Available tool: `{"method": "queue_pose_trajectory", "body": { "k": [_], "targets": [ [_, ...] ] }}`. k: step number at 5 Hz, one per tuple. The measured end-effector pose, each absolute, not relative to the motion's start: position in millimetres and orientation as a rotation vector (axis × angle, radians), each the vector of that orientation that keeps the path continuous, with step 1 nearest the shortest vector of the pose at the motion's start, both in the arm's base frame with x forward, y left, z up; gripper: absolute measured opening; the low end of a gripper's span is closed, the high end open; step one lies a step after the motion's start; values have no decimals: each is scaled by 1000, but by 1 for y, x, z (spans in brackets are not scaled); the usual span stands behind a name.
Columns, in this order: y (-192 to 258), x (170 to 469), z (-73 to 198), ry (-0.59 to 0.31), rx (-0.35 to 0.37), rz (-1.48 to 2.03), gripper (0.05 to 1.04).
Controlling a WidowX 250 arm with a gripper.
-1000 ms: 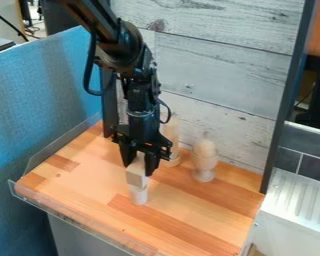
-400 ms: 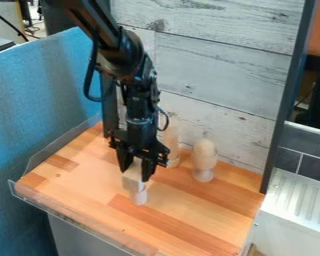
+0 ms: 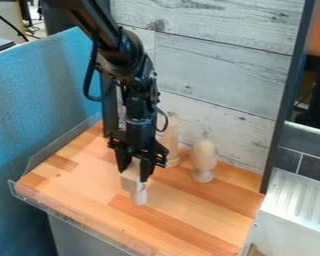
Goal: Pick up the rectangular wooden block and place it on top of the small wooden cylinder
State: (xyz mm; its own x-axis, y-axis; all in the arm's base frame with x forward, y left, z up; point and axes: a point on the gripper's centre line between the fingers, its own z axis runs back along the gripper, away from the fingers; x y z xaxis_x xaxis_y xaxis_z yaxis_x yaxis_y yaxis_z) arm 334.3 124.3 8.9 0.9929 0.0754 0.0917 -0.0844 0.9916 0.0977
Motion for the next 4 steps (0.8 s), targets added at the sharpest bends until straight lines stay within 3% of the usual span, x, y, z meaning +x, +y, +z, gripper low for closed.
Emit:
{"method": "queue_pose_trajectory", "body": {
  "k": [3, 4],
  "targets": [
    [119, 330, -5, -40, 103, 55, 573],
    [118, 332, -5, -55, 102, 37, 647]
  ]
}}
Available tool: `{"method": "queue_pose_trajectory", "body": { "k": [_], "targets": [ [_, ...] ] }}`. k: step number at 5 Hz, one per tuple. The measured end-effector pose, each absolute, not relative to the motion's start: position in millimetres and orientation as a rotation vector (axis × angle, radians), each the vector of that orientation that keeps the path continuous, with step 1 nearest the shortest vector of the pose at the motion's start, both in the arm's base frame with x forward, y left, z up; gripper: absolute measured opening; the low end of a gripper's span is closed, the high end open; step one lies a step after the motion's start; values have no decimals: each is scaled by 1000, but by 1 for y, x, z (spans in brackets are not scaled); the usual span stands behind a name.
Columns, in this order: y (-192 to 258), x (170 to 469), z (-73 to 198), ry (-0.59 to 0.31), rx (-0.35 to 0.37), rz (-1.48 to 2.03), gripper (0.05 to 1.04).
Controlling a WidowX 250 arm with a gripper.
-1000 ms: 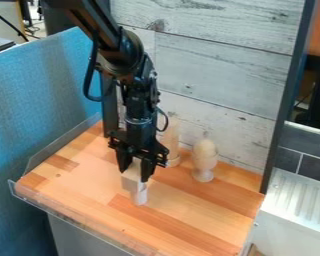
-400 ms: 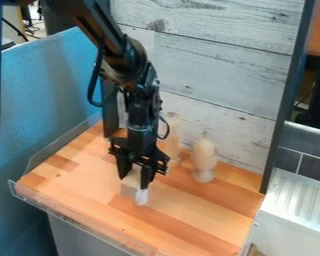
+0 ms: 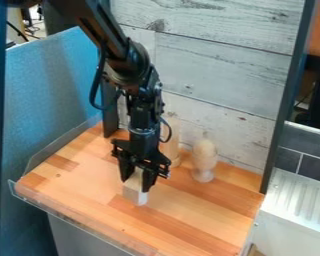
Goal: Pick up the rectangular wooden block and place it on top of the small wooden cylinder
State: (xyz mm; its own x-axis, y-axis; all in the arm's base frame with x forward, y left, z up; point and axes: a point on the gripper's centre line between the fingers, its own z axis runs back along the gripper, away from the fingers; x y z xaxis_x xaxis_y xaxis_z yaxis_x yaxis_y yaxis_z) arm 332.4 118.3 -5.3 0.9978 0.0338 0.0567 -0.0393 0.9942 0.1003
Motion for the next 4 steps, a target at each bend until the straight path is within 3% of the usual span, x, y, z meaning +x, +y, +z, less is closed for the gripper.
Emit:
{"method": "queue_pose_trajectory", "body": {
  "k": [1, 2, 3, 4],
  "targets": [
    [118, 332, -6, -58, 100, 32, 934],
    [116, 332, -6, -59, 90, 26, 1012],
    [110, 330, -2, -53, 38, 26, 1007],
    [115, 338, 38, -141, -26, 52, 1001]
  ]
}}
